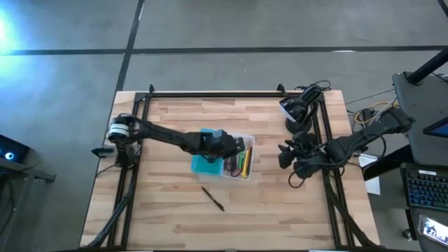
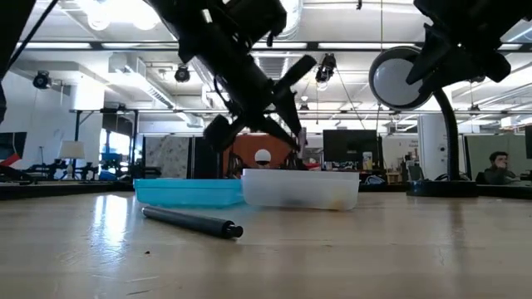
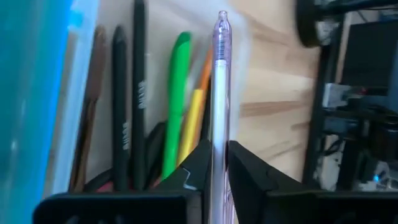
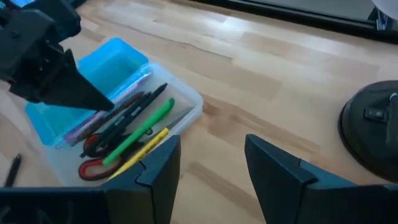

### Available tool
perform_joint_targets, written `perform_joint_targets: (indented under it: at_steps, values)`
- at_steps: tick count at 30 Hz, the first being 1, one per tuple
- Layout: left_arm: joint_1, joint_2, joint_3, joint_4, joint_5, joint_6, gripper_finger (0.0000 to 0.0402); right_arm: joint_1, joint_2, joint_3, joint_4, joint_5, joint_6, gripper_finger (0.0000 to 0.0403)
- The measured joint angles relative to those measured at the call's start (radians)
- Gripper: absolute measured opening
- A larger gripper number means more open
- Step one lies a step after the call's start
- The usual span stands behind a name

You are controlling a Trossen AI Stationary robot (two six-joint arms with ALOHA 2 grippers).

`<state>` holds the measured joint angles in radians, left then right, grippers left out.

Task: Pick & place school supplies into a supply box
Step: Put the purple pen into the supply box, then put the black pen into the supply box

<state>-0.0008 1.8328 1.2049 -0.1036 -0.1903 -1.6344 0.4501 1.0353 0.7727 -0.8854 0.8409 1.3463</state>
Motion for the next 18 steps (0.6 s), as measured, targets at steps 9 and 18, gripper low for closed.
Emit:
perform_joint_targets:
  at_steps: [9, 18]
  values:
    - [-0.013, 0.032, 0.0, 0.0, -0.019, 0.111, 0.0085, 0.011, 0.008, -0.001, 0.0, -0.001, -0.049, 0.0171]
    - [-0.198, -0.063, 0.121, -0.238, 0.317, 1.143, 0.0095, 0.033, 0.012, -0.002, 0.026, -0.039, -0.287, 0.0171]
